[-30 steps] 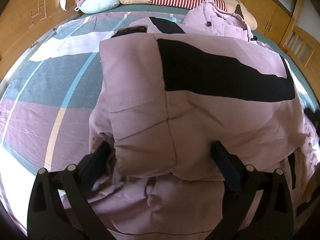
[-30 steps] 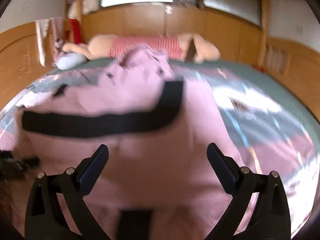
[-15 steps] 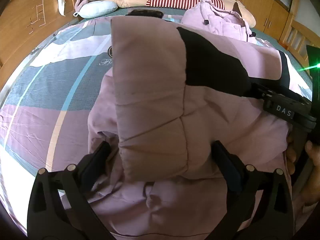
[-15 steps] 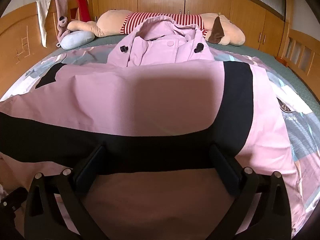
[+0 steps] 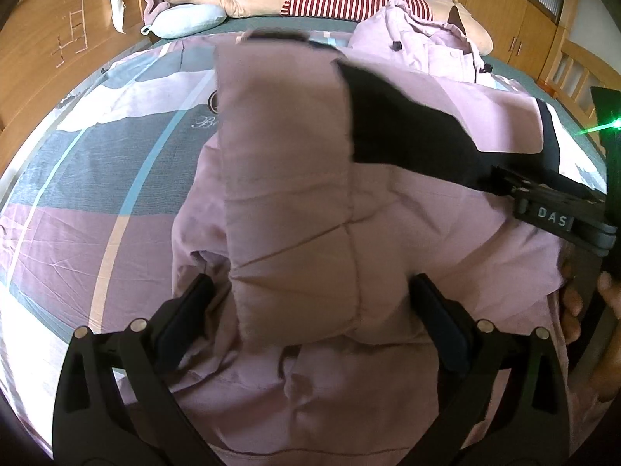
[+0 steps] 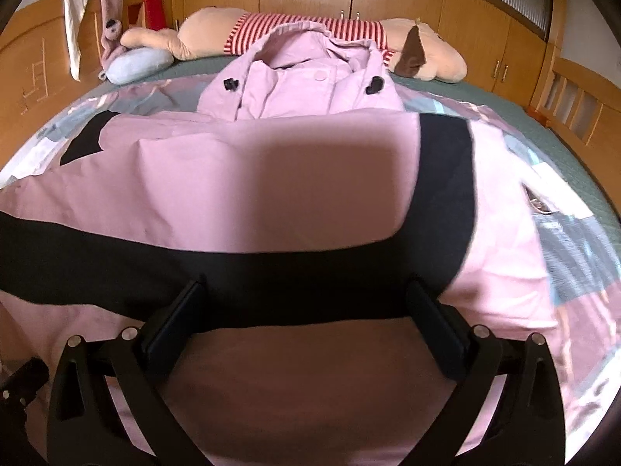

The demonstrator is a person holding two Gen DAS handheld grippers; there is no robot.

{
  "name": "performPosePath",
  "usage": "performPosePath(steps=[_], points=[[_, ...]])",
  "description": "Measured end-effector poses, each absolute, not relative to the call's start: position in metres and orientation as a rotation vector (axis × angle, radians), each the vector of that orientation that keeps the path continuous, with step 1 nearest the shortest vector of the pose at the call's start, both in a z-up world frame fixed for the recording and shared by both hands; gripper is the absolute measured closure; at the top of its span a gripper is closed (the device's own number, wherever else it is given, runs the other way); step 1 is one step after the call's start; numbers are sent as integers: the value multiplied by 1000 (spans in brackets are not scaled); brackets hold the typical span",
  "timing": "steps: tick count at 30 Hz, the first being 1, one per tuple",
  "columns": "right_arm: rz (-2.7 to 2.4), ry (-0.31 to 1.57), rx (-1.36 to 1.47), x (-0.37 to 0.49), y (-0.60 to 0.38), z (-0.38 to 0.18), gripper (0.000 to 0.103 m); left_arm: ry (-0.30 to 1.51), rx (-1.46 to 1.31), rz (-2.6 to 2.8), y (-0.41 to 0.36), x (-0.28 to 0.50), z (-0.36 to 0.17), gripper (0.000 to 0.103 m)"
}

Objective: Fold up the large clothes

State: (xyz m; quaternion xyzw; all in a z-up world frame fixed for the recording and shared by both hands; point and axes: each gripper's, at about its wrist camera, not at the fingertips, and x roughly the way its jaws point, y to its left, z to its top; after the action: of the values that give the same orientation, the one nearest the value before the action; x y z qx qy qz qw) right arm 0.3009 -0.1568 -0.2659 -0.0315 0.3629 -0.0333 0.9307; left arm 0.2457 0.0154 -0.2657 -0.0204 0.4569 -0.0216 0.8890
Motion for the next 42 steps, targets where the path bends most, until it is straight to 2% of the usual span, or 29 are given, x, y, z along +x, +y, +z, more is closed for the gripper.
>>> performPosePath(steps=[3,6,10,12,22,29,31,34,37,42], points=[[-145,633,-57,275,-173,-248,1,837,-89,-44,21,234,-244,2],[-222,662,-40,269,-203,-253,1,774,-35,-29,16,228,-233,2],[-270,782,155,271,-257,-283,1,851,32,-35,7,236,-247,2],[-245,784,271,271,-275,-290,1,891,41,-41,4,240,-255,2],[-244,779,250,273,-268,-297,1,936,-86,-57,20,243,-266,2],[-242,767,252,269,-268,-295,1,722,12,-69,4,220,-235,2],[-242,767,251,269,-269,-295,1,756,76,-72,-6,224,-242,2],[-242,765,250,268,-268,-295,1,913,69,-74,-4,241,-269,2],[-242,764,249,268,-268,-294,1,937,-26,-93,9,246,-271,2],[-249,767,240,268,-267,-294,1,929,12,-76,4,245,-270,2]])
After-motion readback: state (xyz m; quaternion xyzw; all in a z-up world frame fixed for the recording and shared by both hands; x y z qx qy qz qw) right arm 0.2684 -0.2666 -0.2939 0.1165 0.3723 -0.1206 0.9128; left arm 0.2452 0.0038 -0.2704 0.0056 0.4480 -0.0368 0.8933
